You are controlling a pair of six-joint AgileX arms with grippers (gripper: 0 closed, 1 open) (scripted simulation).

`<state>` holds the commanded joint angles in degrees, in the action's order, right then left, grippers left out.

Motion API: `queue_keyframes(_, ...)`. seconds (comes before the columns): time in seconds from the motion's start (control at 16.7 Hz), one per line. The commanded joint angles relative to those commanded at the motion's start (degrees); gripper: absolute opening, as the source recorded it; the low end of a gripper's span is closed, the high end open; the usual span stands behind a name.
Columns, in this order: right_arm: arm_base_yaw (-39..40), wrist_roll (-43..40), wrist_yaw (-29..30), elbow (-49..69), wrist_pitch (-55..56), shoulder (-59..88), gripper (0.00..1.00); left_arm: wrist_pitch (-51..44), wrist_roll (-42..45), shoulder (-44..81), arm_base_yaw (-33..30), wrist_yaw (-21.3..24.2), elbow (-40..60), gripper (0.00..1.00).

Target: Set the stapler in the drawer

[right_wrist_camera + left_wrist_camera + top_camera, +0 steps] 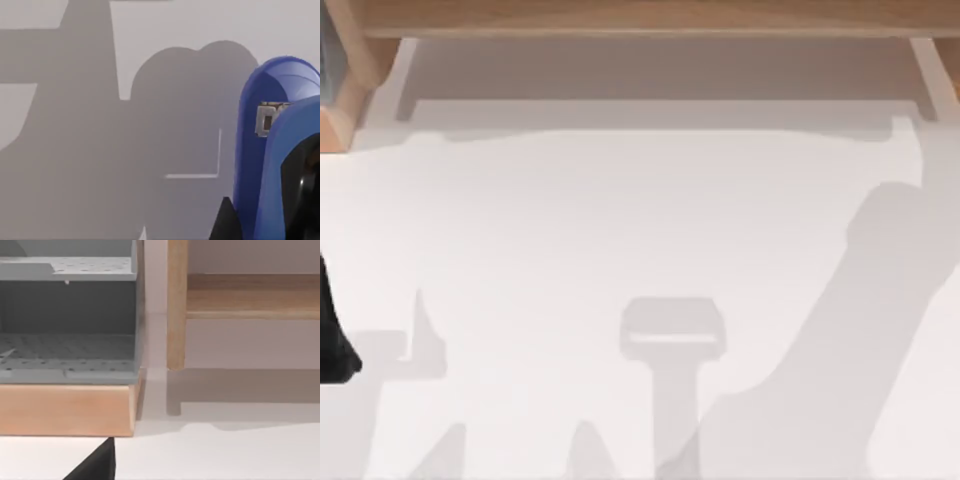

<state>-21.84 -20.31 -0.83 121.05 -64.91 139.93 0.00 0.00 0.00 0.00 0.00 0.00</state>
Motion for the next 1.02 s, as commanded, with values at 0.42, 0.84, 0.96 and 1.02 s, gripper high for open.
queue_keyframes(0.42,0.00,0.00,0.00,0.00,0.00,0.00,0.30,0.00,0.00,0.00,0.00,0.00,0.00,1.00)
queue_keyframes(0.84,0.00,0.00,0.00,0.00,0.00,0.00,0.83,0.00,0.00,0.00,0.00,0.00,0.00,1.00)
queue_keyframes(0.96,0.00,0.00,0.00,0.00,0.00,0.00,0.98,0.00,0.00,0.00,0.00,0.00,0.00,1.00)
queue_keyframes(1.02,0.00,0.00,0.00,0.00,0.00,0.00,1.00,0.00,0.00,0.00,0.00,0.00,0.00,1.00)
